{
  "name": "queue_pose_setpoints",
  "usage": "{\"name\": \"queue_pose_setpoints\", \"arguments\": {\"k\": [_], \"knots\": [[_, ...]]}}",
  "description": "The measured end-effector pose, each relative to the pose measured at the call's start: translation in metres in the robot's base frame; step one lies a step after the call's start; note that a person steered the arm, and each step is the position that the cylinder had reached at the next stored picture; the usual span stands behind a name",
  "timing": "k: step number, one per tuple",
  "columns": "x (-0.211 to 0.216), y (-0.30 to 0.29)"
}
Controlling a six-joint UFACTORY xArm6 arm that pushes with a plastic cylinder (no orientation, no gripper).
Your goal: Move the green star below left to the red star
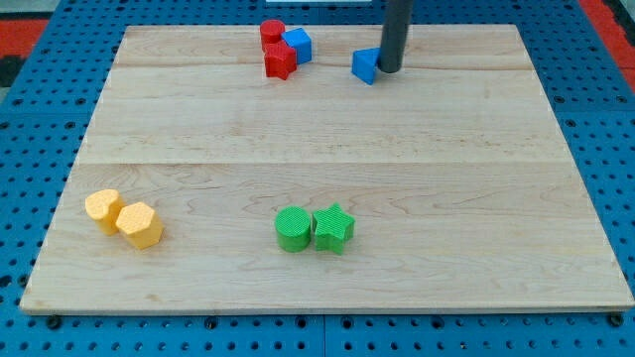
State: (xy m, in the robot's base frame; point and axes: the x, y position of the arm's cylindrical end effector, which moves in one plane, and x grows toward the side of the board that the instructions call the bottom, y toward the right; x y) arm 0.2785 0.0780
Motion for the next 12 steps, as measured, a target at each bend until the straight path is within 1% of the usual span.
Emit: {"name": "queue_pose_setpoints", "arguments": {"k": [1, 2, 3, 4, 5, 7, 8, 9, 11, 12], "knots": [[0.002, -0.063], [0.006, -0.068], [0.069, -0.018], [0.165, -0.009], [0.249, -0.016], [0.251, -0.016], [0.261, -0.015], [0.336, -0.047], [0.219, -0.059], [0.215, -0.066]]}}
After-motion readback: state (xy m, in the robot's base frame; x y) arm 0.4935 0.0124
